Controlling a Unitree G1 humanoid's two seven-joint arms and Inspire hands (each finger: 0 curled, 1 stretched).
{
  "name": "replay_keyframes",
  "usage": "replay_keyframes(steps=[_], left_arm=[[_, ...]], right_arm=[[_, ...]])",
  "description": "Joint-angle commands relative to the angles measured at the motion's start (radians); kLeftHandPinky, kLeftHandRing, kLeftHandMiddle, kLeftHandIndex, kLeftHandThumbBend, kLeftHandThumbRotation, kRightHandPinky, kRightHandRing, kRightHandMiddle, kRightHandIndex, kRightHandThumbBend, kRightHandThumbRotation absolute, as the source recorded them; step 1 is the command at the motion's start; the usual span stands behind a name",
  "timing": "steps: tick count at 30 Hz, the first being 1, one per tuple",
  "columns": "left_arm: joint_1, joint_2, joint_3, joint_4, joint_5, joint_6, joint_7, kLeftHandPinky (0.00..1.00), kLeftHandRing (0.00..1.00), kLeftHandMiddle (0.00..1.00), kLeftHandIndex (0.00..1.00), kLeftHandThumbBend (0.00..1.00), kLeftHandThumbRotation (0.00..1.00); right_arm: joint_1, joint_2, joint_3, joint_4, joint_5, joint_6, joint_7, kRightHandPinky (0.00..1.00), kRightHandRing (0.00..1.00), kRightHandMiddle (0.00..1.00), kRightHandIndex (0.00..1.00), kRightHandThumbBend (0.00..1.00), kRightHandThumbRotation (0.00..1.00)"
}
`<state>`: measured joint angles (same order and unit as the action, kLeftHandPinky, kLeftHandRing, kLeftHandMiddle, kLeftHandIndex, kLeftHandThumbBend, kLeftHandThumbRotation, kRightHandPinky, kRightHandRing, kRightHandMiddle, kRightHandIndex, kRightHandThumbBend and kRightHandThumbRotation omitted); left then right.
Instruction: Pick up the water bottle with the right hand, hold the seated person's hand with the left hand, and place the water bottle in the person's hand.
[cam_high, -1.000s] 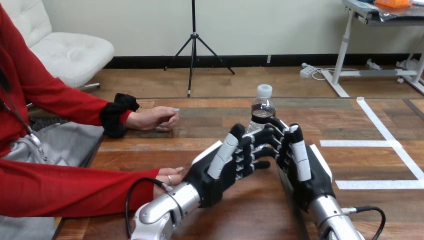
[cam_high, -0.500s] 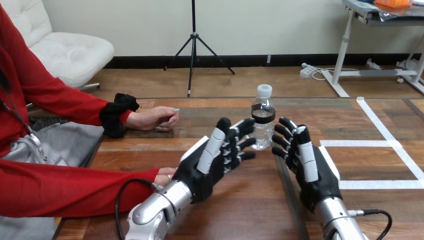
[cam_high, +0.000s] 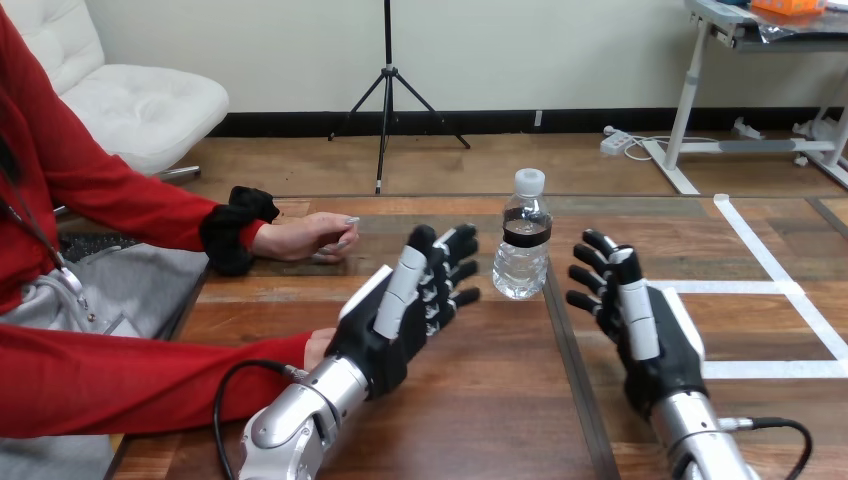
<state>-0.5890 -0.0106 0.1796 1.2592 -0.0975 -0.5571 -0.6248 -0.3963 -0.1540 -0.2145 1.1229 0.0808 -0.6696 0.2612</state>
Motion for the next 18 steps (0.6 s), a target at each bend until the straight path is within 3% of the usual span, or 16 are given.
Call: replay_keyframes(steps=[1,18], left_arm=[[-0.066,0.006,0.015,-0.023,-0.019,-0.017,0.01,0.95,1.0,1.0,1.0,1.0,0.99],[-0.102,0.001,0.013,-0.01,-0.02,-0.001,0.045,0.99,1.0,1.0,1.0,1.0,0.99]], right_arm=[[-0.055,-0.023,-0.005,-0.035,0.008,-0.036,-0.004,0.82,0.89,0.92,0.92,1.0,1.0],[-0.092,-0.048,-0.008,-0.015,0.009,-0.02,-0.033,0.79,0.87,0.91,0.91,1.0,1.0]])
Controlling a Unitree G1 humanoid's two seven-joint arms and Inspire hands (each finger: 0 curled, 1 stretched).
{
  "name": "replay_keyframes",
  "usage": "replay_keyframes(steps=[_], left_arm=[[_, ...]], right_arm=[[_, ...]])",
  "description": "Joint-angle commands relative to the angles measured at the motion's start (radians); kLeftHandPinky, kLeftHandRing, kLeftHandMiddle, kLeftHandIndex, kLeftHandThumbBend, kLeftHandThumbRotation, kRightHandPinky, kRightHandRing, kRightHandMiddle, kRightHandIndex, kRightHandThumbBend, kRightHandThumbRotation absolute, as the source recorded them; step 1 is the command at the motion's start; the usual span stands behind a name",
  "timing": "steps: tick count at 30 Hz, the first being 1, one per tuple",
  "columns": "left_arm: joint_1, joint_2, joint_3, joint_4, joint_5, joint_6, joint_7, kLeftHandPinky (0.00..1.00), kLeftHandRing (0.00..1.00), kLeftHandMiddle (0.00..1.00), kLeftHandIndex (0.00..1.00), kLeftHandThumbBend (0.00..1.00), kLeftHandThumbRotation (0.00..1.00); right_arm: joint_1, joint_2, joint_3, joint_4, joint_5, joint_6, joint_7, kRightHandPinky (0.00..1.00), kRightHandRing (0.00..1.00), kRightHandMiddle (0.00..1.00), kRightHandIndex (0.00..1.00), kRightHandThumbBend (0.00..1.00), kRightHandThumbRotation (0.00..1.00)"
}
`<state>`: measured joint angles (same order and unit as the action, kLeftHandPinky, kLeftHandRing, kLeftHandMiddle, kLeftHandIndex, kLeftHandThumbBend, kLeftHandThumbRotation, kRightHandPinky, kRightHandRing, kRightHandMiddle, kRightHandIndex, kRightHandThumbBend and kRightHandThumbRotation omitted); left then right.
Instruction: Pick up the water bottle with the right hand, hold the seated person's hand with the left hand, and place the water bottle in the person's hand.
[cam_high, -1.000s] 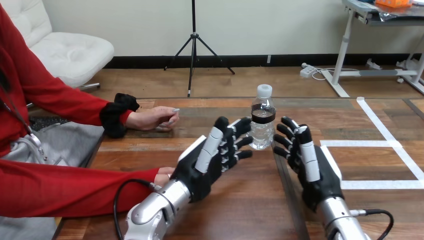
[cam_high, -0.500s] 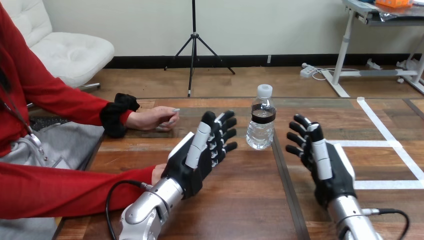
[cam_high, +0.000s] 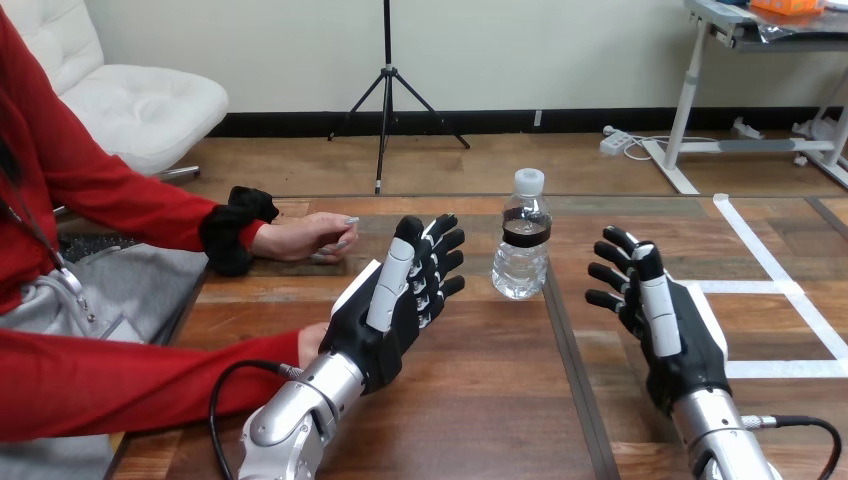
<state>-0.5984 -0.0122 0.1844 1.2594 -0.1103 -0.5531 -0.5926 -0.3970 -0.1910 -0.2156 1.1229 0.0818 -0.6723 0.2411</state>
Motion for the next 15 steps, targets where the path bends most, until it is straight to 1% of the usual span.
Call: replay_keyframes(steps=[1,4,8,13,15], left_arm=[[-0.094,0.002,0.007,-0.01,-0.006,-0.005,0.015,0.99,1.0,1.0,1.0,1.0,0.99],[-0.102,0.002,-0.004,-0.006,0.008,-0.007,0.031,1.0,1.0,1.0,1.0,1.0,1.0],[-0.12,0.002,-0.022,0.003,0.032,0.001,0.054,1.0,1.0,1.0,1.0,1.0,1.0],[-0.141,-0.005,-0.032,0.012,0.054,0.022,0.084,1.0,1.0,1.0,1.0,1.0,1.0],[-0.149,-0.008,-0.032,0.017,0.061,0.026,0.09,1.0,1.0,1.0,1.0,1.0,1.0]], right_arm=[[-0.093,-0.012,-0.006,-0.014,0.007,-0.017,-0.016,0.78,0.87,0.91,0.91,1.0,1.0],[-0.104,-0.017,-0.002,-0.008,-0.003,-0.011,-0.037,0.77,0.86,0.9,0.91,1.0,1.0],[-0.125,-0.026,0.0,0.006,-0.007,0.002,-0.048,0.76,0.86,0.9,0.9,1.0,1.0],[-0.144,-0.039,0.01,0.017,-0.021,0.009,-0.058,0.76,0.88,0.91,0.91,1.0,1.0],[-0.161,-0.039,0.009,0.03,-0.022,0.018,-0.073,0.76,0.88,0.91,0.91,1.0,1.0]])
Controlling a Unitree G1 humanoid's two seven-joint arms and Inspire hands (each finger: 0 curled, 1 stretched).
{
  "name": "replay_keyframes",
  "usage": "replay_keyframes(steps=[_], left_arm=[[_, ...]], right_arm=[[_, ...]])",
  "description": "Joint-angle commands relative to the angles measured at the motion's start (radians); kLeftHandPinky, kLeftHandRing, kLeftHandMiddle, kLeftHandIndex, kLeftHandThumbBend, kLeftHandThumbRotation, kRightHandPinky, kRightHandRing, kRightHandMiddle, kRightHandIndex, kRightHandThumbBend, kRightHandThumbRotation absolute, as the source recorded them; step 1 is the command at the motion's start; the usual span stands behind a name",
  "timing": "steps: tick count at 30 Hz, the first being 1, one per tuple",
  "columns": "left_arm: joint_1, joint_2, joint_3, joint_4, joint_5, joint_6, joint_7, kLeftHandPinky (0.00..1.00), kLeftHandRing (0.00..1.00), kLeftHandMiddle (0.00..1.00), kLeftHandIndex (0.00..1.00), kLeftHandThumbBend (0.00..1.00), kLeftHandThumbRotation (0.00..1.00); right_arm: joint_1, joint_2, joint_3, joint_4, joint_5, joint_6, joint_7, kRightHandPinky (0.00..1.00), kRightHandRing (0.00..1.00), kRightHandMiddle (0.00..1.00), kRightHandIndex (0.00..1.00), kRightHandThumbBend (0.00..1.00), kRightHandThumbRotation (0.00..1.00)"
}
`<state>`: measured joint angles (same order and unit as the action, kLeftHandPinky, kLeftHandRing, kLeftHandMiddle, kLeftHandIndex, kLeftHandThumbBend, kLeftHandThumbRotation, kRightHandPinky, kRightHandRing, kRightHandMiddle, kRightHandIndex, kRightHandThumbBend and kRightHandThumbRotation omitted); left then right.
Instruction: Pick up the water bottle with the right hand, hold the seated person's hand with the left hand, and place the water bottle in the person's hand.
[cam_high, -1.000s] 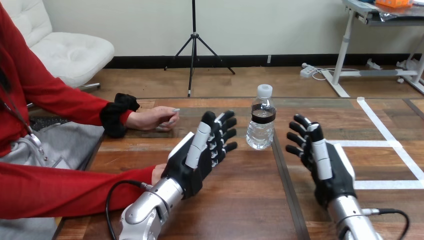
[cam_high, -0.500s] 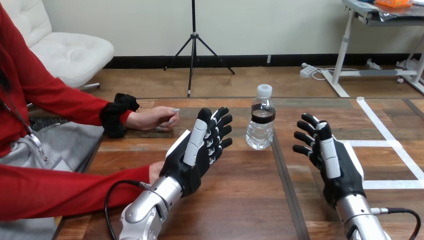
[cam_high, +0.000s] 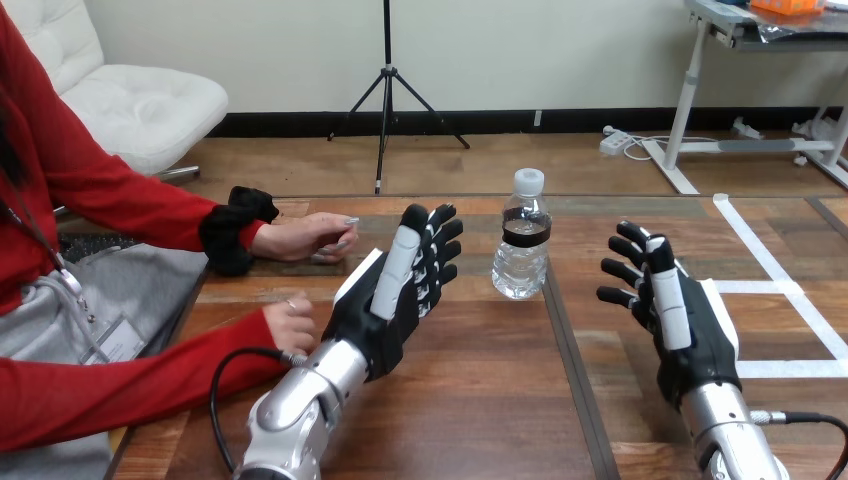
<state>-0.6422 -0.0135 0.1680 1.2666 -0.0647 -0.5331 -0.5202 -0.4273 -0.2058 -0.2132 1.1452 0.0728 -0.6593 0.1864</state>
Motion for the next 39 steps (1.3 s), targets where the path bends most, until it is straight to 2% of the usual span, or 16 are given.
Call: replay_keyframes(steps=[1,4,7,10,13,16,24,33,39], left_arm=[[-0.108,-0.008,-0.015,0.011,0.017,0.006,0.019,1.0,1.0,1.0,1.0,1.0,1.0],[-0.121,-0.012,-0.02,0.016,0.027,0.017,0.033,1.0,1.0,1.0,1.0,1.0,1.0],[-0.136,-0.017,-0.021,0.022,0.033,0.034,0.036,1.0,1.0,1.0,1.0,1.0,1.0],[-0.148,-0.019,-0.028,0.028,0.051,0.041,0.055,1.0,1.0,1.0,1.0,1.0,1.0],[-0.163,-0.027,-0.026,0.034,0.056,0.06,0.07,1.0,1.0,1.0,1.0,1.0,1.0],[-0.188,-0.034,-0.031,0.043,0.067,0.088,0.091,1.0,1.0,1.0,1.0,1.0,1.0],[-0.233,-0.05,-0.032,0.058,0.087,0.136,0.131,1.0,1.0,1.0,1.0,1.0,1.0],[-0.271,-0.062,-0.04,0.066,0.102,0.176,0.153,1.0,1.0,1.0,1.0,0.98,1.0],[-0.296,-0.069,-0.044,0.072,0.122,0.207,0.169,1.0,1.0,1.0,1.0,0.97,1.0]], right_arm=[[-0.136,-0.024,0.006,0.012,-0.014,0.008,-0.022,0.76,0.88,0.91,0.91,1.0,1.0],[-0.148,-0.031,0.013,0.018,-0.023,0.014,-0.021,0.78,0.89,0.92,0.92,1.0,1.0],[-0.159,-0.044,0.037,0.024,-0.059,0.002,-0.039,0.8,0.91,0.93,0.94,1.0,1.0],[-0.173,-0.045,0.033,0.032,-0.062,0.014,-0.043,0.82,0.92,0.94,0.95,1.0,1.0],[-0.19,-0.043,0.023,0.038,-0.05,0.032,-0.027,0.85,0.94,0.96,0.96,1.0,1.0],[-0.213,-0.043,0.026,0.046,-0.057,0.048,-0.039,0.87,0.94,0.96,0.97,1.0,1.0],[-0.258,-0.05,0.036,0.064,-0.081,0.082,-0.06,0.91,0.96,0.99,0.99,0.91,1.0],[-0.297,-0.052,0.034,0.09,-0.084,0.121,-0.053,0.95,0.99,1.0,1.0,0.88,1.0],[-0.329,-0.053,0.025,0.108,-0.075,0.183,-0.037,0.99,1.0,1.0,1.0,0.9,1.0]])
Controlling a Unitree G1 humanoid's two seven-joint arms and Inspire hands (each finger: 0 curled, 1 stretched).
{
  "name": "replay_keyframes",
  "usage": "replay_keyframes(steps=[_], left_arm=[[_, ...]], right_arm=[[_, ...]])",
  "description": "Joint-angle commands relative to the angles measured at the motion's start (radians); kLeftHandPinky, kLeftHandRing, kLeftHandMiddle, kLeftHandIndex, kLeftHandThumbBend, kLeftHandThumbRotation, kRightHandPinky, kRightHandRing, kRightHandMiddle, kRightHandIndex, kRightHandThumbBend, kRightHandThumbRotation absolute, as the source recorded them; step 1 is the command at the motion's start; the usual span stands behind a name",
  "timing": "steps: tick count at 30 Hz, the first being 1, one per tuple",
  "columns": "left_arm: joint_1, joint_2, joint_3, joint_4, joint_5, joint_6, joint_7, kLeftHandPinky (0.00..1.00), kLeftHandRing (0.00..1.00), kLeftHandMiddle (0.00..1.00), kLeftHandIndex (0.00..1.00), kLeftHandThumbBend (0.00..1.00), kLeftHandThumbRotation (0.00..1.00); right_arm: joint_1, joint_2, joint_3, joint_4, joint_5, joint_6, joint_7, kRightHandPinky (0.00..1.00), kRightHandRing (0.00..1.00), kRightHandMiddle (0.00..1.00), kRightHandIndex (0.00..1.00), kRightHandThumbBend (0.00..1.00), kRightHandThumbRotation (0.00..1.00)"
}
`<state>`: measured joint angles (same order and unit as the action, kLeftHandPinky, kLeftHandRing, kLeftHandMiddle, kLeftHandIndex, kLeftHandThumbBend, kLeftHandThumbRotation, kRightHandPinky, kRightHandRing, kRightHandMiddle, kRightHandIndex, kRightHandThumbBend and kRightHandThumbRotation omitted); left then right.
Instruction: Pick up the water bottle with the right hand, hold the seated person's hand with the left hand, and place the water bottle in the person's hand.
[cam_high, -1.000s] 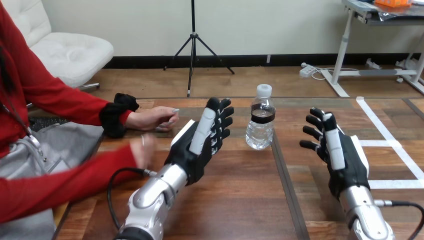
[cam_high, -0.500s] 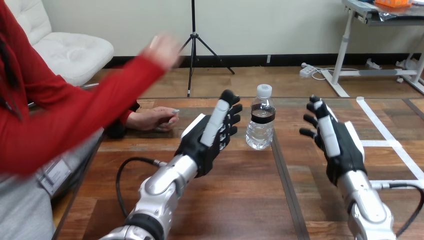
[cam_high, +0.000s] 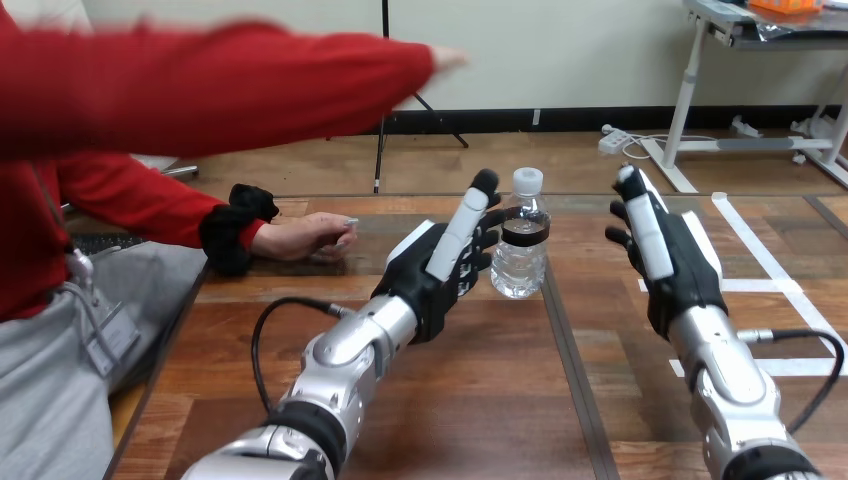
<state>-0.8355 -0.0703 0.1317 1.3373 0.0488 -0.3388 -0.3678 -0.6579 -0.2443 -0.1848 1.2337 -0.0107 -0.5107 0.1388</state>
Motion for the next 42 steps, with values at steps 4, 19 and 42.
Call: replay_keyframes(steps=[4,19,42], left_arm=[[-0.116,-0.016,-0.014,0.004,0.025,0.027,0.036,1.0,1.0,1.0,1.0,0.95,1.0],[-0.136,-0.027,-0.021,0.011,0.06,0.057,0.076,1.0,1.0,1.0,1.0,0.9,1.0],[-0.091,-0.034,-0.005,0.006,0.045,0.044,0.022,1.0,1.0,1.0,1.0,0.91,1.0]], right_arm=[[-0.117,-0.016,0.003,0.03,-0.001,0.055,0.012,0.99,1.0,1.0,1.0,0.9,1.0],[-0.158,-0.01,-0.002,0.061,-0.002,0.117,0.022,1.0,1.0,1.0,1.0,0.9,1.0],[-0.143,0.013,0.009,0.075,-0.023,0.127,0.057,1.0,1.0,1.0,1.0,0.85,1.0]])
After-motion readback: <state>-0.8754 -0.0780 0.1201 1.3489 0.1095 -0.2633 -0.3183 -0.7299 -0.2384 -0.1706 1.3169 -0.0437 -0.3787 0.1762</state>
